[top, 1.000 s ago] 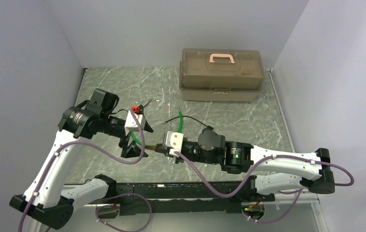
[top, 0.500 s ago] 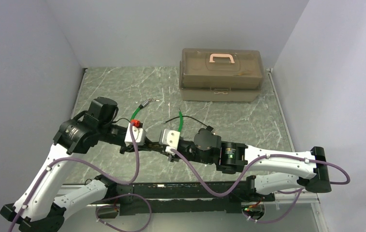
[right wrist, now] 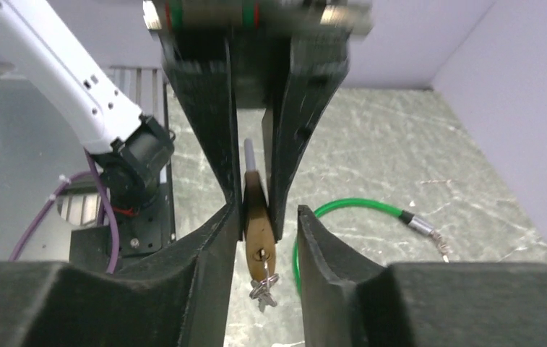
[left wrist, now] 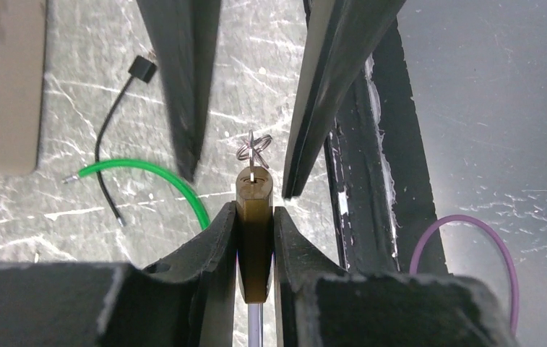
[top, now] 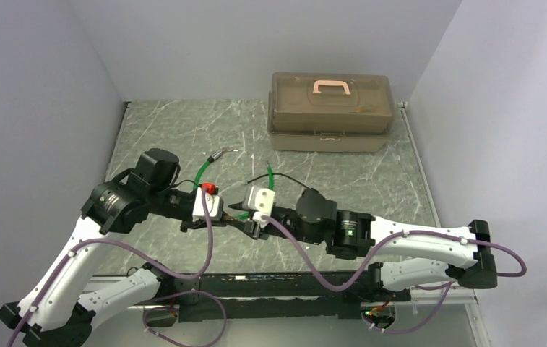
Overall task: Unlock with the key
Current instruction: Unlock the lock.
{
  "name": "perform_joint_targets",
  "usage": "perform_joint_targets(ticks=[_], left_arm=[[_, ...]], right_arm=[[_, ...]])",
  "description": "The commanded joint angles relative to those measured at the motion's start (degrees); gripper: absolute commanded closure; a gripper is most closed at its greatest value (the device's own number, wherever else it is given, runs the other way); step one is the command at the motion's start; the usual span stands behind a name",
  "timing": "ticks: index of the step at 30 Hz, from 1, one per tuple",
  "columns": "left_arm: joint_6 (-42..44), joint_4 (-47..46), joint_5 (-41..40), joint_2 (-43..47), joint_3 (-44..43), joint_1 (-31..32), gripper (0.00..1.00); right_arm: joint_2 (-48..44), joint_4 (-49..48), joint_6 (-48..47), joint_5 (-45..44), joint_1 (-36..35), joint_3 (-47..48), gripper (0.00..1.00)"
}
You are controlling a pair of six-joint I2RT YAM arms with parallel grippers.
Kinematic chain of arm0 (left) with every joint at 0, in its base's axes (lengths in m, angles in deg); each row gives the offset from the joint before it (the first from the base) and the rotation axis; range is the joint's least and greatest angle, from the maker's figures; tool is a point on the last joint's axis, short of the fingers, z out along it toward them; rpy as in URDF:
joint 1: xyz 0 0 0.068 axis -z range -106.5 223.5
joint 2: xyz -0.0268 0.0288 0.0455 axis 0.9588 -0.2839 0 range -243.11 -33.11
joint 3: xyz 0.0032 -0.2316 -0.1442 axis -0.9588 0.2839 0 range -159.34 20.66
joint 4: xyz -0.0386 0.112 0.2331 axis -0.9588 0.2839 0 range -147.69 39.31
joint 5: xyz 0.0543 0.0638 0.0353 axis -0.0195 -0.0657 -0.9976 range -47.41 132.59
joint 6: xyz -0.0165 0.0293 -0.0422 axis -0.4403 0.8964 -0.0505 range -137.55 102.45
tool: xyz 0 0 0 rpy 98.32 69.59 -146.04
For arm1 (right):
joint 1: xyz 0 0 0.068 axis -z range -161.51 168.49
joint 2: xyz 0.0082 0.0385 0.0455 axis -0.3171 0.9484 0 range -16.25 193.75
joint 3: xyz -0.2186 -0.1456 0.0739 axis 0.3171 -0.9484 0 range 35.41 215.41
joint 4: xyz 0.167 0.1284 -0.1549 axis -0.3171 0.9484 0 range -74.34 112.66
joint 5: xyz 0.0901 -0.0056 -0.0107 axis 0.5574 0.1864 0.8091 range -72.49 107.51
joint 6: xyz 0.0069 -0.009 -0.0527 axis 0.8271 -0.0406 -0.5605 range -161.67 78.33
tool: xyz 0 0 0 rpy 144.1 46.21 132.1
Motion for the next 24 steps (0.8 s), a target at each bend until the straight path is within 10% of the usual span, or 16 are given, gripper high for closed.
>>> perform_joint_targets(ticks=[1,24], left_arm=[[-1.97,-0.44,-1.41,-1.08,-3.73,0.62,1.00],[-6.39,2.49,-4.93,-4.57,-12.97,3.05,1.00]], right_arm=[[-6.83,-4.14,2.05,-3.04,-0.08,3.50,0.60],[-7.66,2.36,9.68,0.96,1.14,0.80,0.79]])
